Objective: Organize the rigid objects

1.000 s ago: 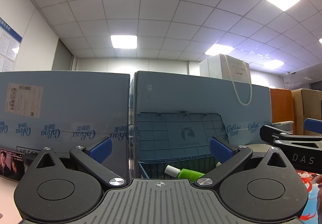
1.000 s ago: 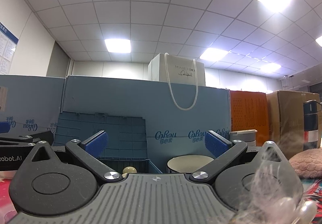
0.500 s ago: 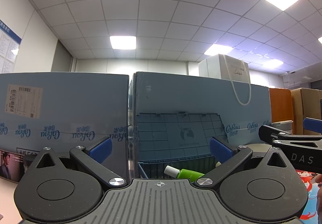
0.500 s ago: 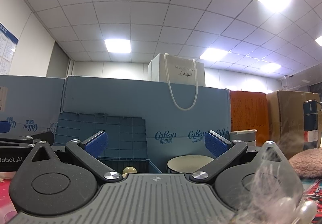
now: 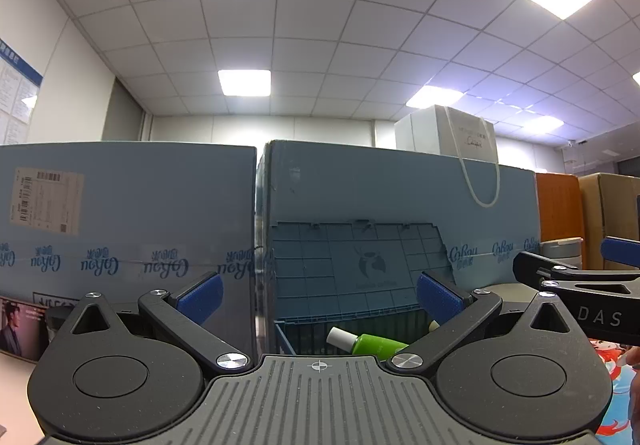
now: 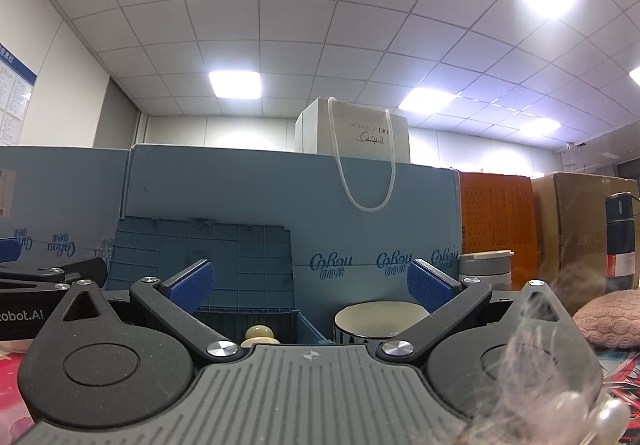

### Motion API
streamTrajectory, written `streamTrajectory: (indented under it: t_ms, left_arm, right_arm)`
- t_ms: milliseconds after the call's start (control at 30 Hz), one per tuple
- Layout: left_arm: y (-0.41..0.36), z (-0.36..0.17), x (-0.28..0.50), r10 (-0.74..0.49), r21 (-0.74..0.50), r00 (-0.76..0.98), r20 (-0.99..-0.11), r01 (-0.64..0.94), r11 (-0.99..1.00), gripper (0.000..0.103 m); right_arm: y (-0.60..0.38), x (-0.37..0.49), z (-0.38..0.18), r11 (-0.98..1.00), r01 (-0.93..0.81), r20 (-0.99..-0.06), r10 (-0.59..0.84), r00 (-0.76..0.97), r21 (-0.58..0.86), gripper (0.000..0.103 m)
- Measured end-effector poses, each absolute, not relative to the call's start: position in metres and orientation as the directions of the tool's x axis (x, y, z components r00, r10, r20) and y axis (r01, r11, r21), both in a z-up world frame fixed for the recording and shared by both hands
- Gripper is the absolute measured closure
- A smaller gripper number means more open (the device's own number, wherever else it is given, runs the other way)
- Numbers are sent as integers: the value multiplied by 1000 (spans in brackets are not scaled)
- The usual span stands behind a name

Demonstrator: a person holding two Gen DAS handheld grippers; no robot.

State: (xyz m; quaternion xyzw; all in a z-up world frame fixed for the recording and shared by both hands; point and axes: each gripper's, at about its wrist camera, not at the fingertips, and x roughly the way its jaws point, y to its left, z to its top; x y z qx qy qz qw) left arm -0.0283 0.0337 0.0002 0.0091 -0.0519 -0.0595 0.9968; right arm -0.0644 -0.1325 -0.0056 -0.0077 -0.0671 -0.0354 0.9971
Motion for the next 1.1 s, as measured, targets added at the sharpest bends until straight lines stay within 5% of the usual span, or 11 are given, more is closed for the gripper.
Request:
streamTrajectory:
  t_ms: [1100]
  left_arm:
    - [33,1,-28,-127,34,988,93,124,992,0]
  right_arm:
    - [-134,-65,-6,997,71,132,-69,989,-8,0]
